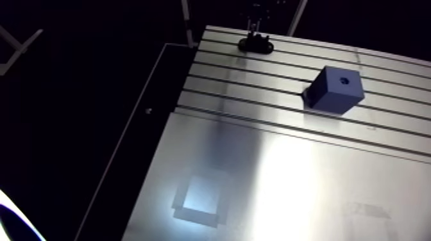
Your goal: Pick up the M10 bolt and insert it into the hex recess until seated.
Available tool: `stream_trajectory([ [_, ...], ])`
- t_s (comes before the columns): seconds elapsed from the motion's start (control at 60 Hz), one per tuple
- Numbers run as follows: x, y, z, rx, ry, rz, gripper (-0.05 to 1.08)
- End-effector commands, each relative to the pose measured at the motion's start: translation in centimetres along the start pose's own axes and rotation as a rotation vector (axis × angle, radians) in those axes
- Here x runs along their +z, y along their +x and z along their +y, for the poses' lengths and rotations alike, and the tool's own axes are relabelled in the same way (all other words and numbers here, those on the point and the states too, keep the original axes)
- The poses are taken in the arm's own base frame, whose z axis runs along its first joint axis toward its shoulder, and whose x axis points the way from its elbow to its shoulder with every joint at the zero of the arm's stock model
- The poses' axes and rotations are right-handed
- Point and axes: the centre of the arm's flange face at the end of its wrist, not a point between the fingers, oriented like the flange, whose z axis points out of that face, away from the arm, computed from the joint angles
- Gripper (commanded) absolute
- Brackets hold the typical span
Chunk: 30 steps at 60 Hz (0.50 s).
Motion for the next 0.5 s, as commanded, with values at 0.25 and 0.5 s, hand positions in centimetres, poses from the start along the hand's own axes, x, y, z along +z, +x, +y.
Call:
stream_trajectory([
  [0.25,-4.0,0.3,0.5,-0.044,0.012,0.042,0.73],
  [0.5,-7.1,0.0,1.4,-0.094,0.010,0.045,0.73],
])
